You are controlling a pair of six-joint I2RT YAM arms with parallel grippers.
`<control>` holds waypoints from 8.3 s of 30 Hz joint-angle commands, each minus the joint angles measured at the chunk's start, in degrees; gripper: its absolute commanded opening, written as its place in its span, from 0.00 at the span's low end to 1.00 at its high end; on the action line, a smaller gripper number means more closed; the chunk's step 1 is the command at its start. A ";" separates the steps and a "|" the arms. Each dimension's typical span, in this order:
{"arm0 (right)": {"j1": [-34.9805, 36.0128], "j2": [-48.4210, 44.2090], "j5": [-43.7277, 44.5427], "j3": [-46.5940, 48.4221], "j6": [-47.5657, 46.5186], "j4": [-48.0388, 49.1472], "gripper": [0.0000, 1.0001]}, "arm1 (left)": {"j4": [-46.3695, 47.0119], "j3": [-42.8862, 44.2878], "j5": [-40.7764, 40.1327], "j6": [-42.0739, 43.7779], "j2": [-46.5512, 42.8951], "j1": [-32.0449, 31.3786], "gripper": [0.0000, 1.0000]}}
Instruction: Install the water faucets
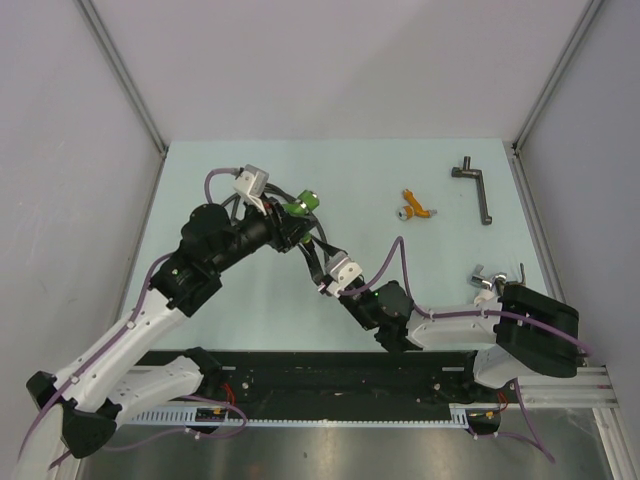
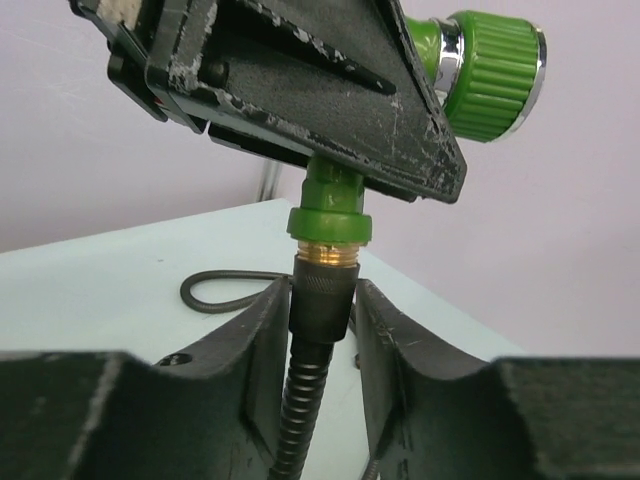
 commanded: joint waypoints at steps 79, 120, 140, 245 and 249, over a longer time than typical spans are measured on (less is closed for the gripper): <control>-26.20 -15.08 -53.39 0.51 44.70 -12.19 0.00 | -44.58 55.21 14.82 37.01 22.16 -1.56 0.95; -34.81 -4.62 -70.53 2.09 78.01 16.64 0.00 | -51.80 50.91 49.84 59.44 22.79 -1.99 0.50; -34.64 -10.14 -63.15 -1.77 63.71 6.36 0.00 | -17.24 31.14 0.21 5.76 4.42 -1.99 1.00; -29.71 -18.95 -59.36 -8.01 55.07 10.13 0.00 | -3.19 23.39 -6.34 3.53 18.30 -8.85 0.60; -29.80 -18.68 -59.63 -7.75 54.99 9.61 0.00 | -2.92 25.15 2.17 5.11 19.62 -8.76 0.63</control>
